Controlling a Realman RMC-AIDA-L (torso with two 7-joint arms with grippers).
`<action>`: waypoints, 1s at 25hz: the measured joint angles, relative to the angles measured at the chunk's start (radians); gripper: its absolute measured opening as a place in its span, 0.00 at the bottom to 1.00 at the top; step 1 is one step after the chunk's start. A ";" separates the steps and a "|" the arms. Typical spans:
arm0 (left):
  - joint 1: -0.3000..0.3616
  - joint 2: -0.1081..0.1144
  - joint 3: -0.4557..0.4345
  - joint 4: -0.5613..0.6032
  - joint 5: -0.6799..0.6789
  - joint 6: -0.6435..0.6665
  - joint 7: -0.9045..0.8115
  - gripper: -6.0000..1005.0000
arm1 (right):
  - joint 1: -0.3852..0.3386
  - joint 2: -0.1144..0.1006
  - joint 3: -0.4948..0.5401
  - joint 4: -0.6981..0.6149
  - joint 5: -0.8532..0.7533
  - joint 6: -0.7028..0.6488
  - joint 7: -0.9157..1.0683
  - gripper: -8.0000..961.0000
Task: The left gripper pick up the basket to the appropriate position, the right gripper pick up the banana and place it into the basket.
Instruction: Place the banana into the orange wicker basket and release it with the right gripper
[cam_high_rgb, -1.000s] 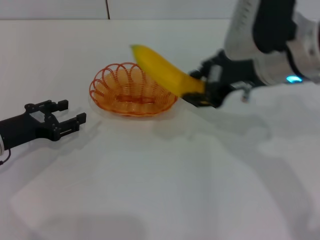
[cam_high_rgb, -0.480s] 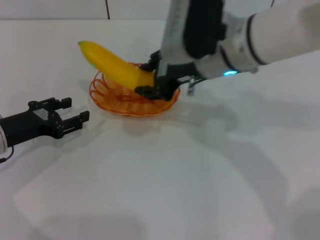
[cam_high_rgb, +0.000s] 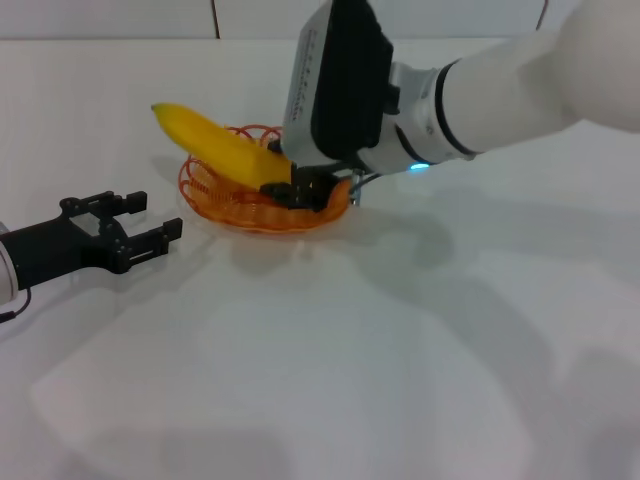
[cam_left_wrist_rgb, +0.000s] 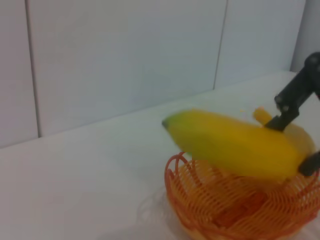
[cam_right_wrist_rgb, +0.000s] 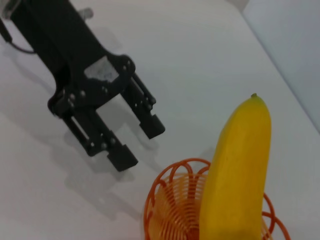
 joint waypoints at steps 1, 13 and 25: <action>0.000 0.000 0.000 0.000 0.000 0.000 0.000 0.67 | 0.004 0.000 -0.006 0.009 0.000 0.004 0.000 0.51; 0.000 0.000 0.001 0.000 0.000 0.002 0.000 0.67 | 0.010 0.002 -0.038 0.028 0.005 0.035 0.001 0.52; 0.006 0.000 0.001 0.000 0.000 0.001 0.000 0.66 | -0.103 -0.007 -0.002 -0.154 0.034 -0.022 -0.013 0.83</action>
